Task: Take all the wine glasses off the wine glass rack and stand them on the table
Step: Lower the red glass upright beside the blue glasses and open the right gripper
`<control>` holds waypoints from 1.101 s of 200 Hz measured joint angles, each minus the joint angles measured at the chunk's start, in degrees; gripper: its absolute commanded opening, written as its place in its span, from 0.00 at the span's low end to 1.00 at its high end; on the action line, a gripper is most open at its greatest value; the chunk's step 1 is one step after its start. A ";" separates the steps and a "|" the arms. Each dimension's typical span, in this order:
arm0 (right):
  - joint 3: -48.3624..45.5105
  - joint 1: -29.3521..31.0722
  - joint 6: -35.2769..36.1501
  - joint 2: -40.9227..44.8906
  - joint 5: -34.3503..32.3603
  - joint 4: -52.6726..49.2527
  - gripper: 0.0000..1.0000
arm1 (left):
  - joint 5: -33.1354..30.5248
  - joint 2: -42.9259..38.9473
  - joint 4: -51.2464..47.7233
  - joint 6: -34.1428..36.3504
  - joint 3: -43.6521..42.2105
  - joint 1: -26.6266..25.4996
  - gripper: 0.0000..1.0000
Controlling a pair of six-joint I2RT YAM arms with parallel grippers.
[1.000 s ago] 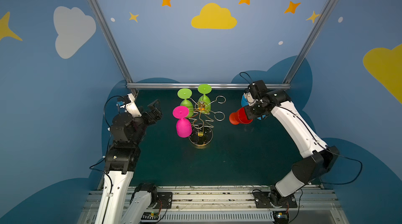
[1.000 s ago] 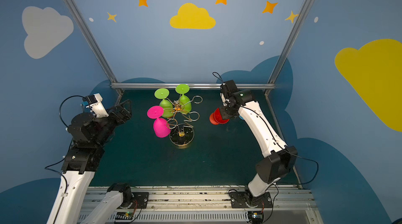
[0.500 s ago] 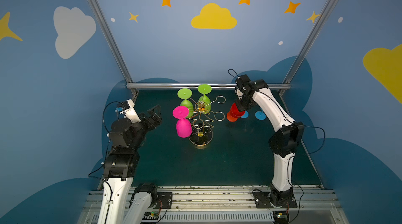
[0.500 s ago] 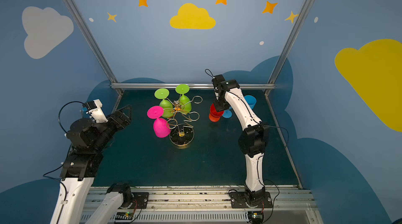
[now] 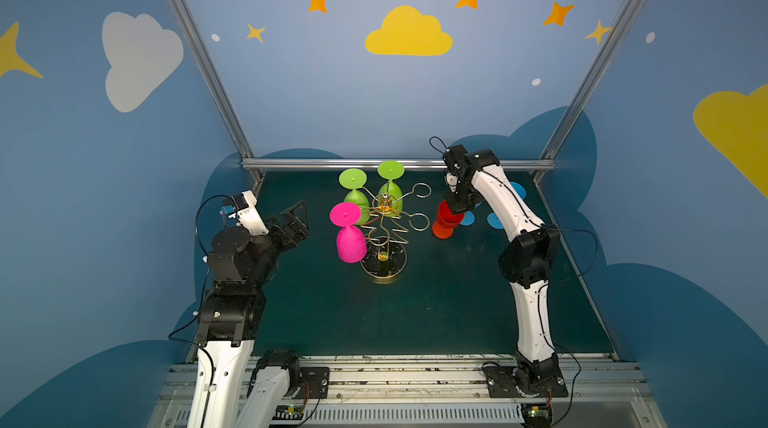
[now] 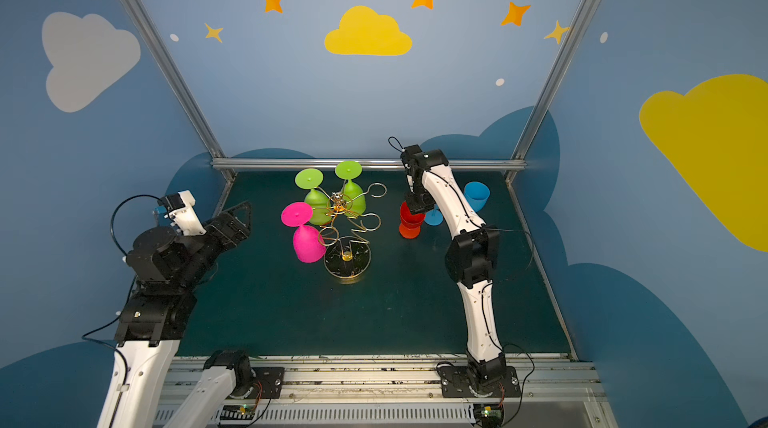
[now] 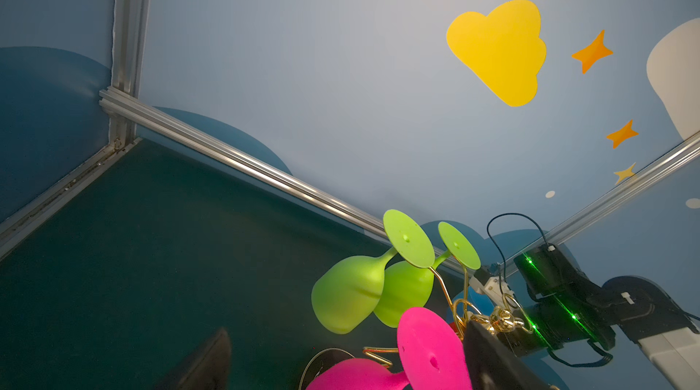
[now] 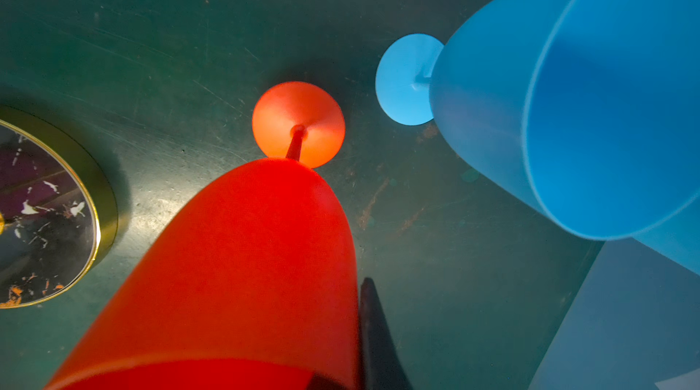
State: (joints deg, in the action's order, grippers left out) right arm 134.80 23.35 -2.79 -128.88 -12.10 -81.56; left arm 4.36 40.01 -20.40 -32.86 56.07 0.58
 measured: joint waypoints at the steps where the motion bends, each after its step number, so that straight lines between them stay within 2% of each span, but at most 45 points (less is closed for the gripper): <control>1: 0.00 0.00 0.02 0.00 0.04 0.00 0.01 | 0.00 0.00 0.00 0.00 0.00 0.02 0.95; 76: 0.02 0.00 -0.26 -0.04 2.27 0.00 0.12 | 0.04 -0.44 -0.52 0.02 0.00 0.09 0.95; 167: 0.33 -0.59 -1.18 0.39 7.10 0.57 0.32 | 0.04 -0.33 -1.09 0.00 -0.02 0.17 0.95; 220: 1.20 -1.92 -1.51 4.83 9.90 0.96 0.42 | 0.81 1.16 -3.65 -0.85 0.00 0.28 0.94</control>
State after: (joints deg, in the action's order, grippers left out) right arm 136.00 21.43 -4.29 -124.05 -2.20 -80.60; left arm 5.17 41.17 -24.05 -33.71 56.07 0.86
